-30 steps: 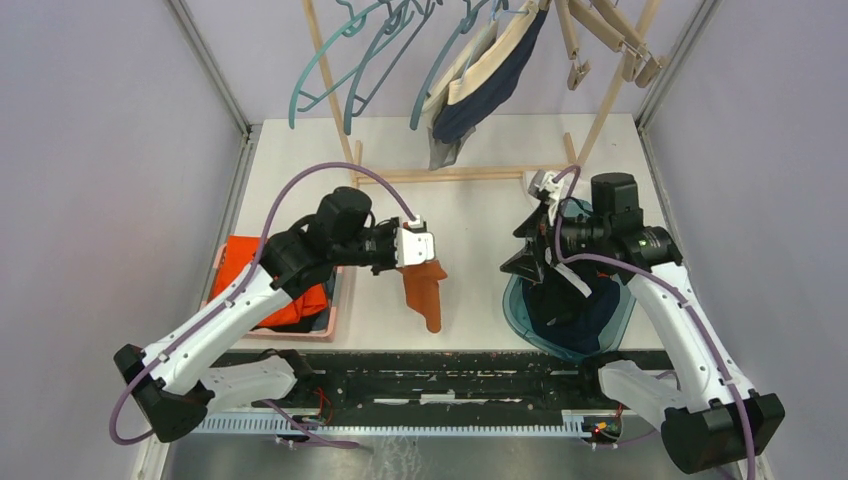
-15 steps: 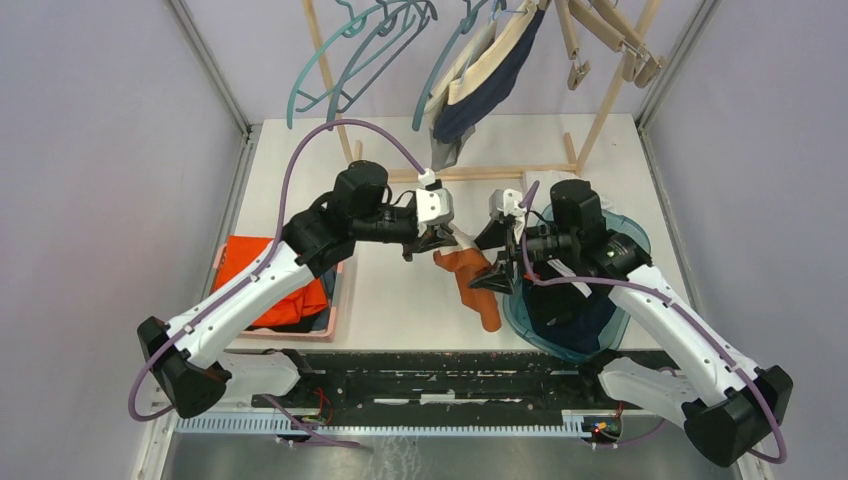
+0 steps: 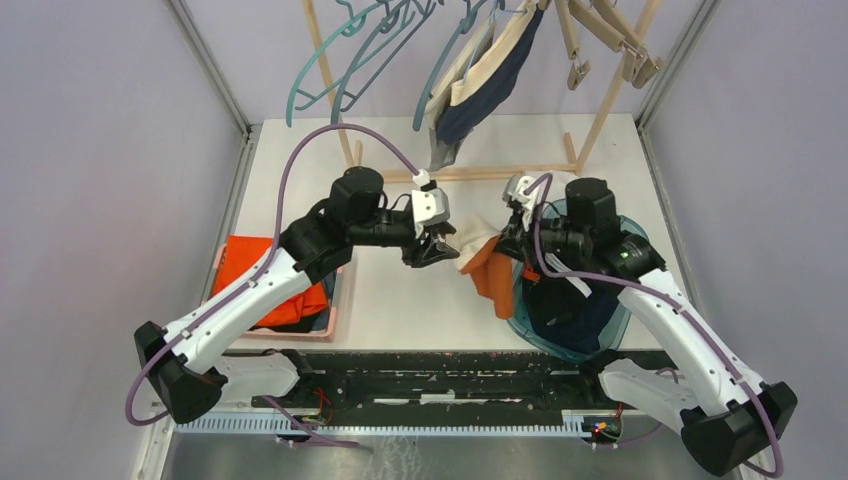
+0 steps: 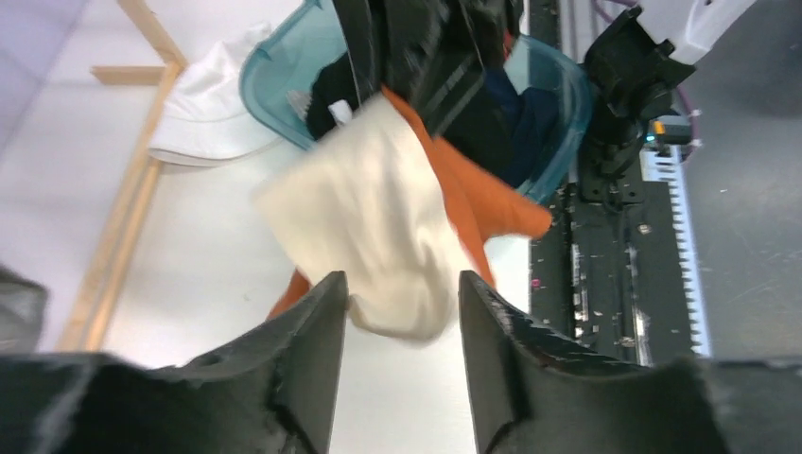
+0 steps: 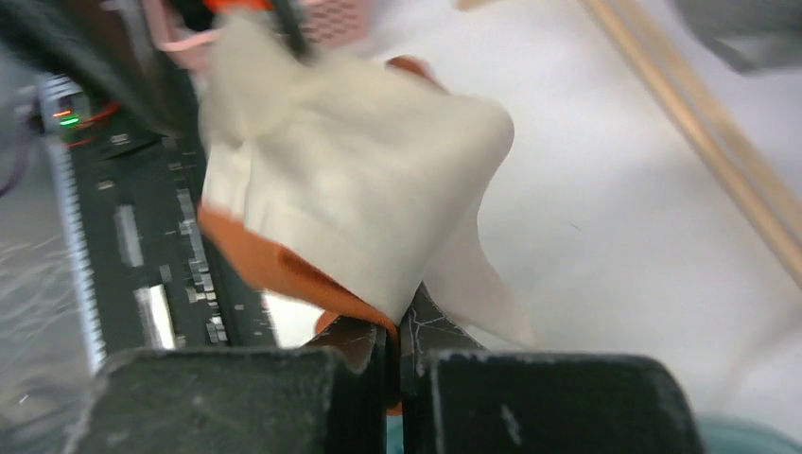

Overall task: Remove the underwear clipped to the hanger
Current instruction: Pick up the underwear from the center of the board, then place the underwear in the bin.

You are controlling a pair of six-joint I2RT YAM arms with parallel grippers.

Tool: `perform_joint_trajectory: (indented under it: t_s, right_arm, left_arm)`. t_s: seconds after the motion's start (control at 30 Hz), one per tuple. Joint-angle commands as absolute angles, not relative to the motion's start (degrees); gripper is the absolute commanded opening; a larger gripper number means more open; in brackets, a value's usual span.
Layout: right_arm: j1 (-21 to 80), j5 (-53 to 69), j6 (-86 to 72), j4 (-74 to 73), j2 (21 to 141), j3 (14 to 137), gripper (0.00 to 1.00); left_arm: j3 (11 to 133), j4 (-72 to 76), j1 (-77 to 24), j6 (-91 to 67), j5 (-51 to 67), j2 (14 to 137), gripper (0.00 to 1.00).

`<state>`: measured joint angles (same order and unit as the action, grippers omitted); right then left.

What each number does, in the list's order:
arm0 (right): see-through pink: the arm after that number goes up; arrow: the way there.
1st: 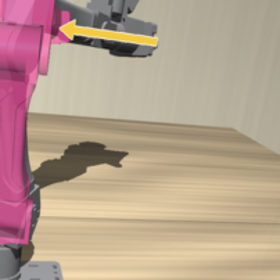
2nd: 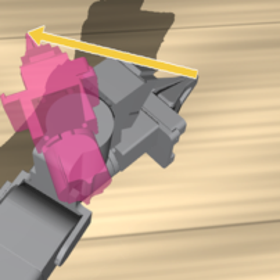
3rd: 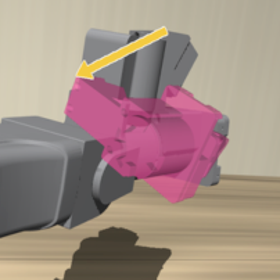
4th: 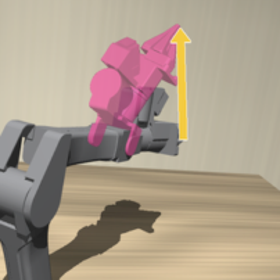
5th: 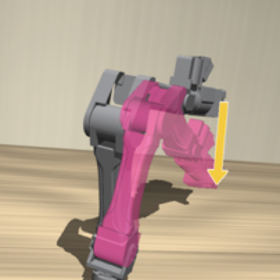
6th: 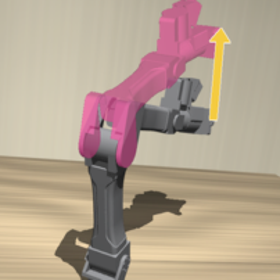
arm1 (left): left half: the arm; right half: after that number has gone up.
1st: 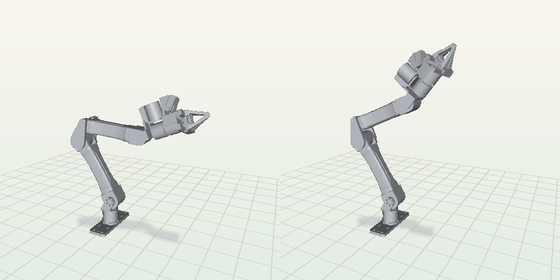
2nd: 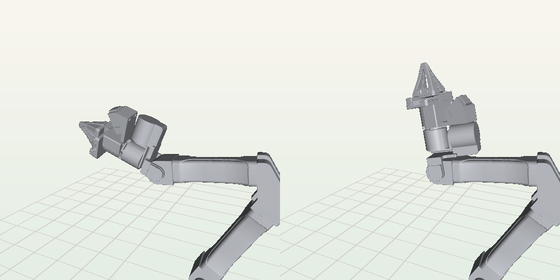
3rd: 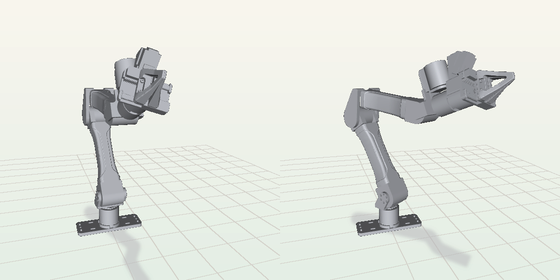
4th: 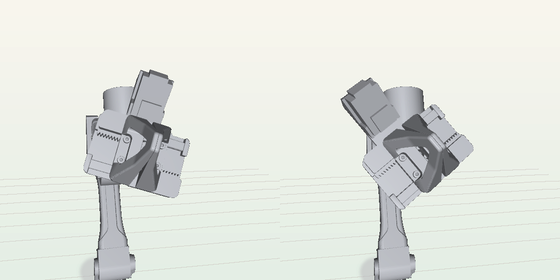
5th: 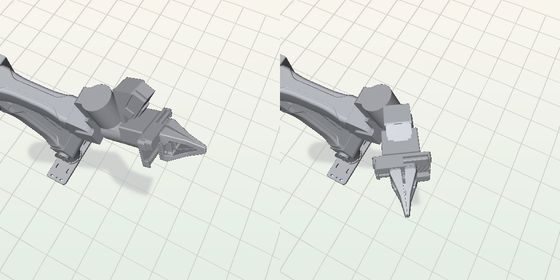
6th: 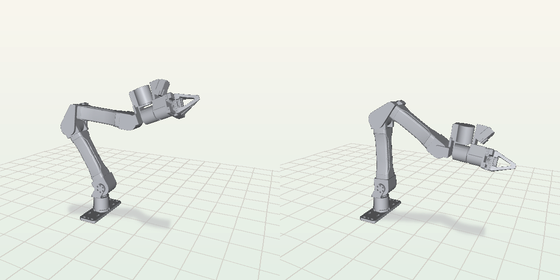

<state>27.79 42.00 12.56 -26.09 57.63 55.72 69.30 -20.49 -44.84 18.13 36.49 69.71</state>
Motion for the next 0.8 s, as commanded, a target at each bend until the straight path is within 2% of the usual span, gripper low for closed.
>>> perform_joint_trajectory:
  t_s: [0.0,0.13,0.27,0.53,0.77]
  right_arm:
    - [21.57,26.84,14.19,-33.40,54.28,62.98,0.01]
    - [16.19,10.35,14.27,-39.35,54.42,66.75,0.01]
    - [14.92,-6.07,18.52,-43.52,57.35,69.69,0.01]
    - [14.38,-29.63,27.81,-44.45,68.45,69.16,0.01]
    - [10.89,-30.04,33.00,-43.64,79.48,67.08,0.01]
  left_arm:
    - [69.16,-17.83,-43.70,20.95,31.11,64.26,0.62]
    - [67.94,-16.84,-42.41,21.34,27.83,61.66,0.80]
    - [67.25,-16.61,-41.06,21.32,27.49,59.88,0.89]
    - [64.78,-16.78,-40.73,23.29,27.93,56.95,0.92]
    - [64.16,-17.09,-40.74,24.02,28.96,55.69,0.92]
